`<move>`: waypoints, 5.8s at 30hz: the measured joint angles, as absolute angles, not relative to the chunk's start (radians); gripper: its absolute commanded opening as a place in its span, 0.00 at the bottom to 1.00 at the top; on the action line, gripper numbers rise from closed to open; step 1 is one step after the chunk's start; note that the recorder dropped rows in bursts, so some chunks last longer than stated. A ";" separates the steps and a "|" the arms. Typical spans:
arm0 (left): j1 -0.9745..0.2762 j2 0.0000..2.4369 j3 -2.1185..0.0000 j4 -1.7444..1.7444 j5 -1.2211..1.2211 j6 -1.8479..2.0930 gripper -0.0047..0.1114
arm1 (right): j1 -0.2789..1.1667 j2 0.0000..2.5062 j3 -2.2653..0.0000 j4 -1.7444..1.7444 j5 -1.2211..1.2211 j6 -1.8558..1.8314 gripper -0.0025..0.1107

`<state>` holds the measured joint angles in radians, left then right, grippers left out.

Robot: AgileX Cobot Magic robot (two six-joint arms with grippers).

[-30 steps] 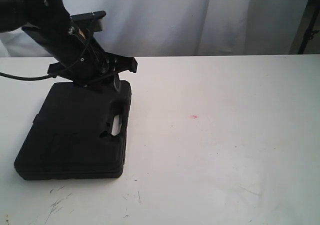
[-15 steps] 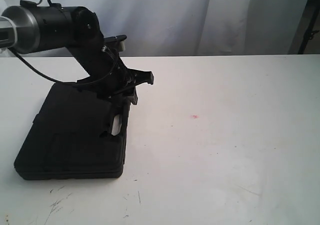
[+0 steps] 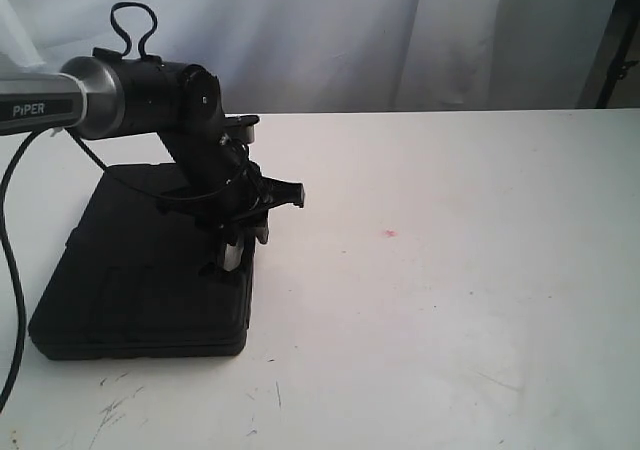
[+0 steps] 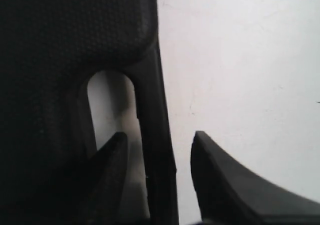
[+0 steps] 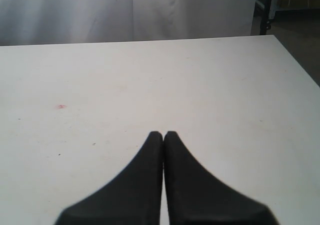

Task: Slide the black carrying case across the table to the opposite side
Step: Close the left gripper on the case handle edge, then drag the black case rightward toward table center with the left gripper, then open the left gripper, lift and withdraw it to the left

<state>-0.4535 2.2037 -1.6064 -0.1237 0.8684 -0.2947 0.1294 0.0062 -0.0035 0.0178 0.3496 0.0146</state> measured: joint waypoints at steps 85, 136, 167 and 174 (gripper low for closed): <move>-0.662 2.300 -1.677 -0.424 0.595 -0.394 0.04 | 0.129 0.006 -0.004 0.018 0.350 0.015 0.02; -0.722 2.432 -1.920 -0.426 0.521 -0.420 0.44 | 0.129 0.006 -0.004 0.020 0.350 0.015 0.02; -0.722 2.011 -1.611 0.328 0.583 -0.454 0.04 | 0.129 0.006 -0.004 0.020 0.350 0.015 0.02; -0.722 1.741 -1.262 0.354 0.350 -0.514 0.04 | 0.129 0.006 -0.004 0.020 0.350 0.015 0.02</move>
<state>-0.7216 1.7411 -1.2622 0.3536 0.3500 -0.5139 0.1294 0.0062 -0.0035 0.0197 0.3496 0.0146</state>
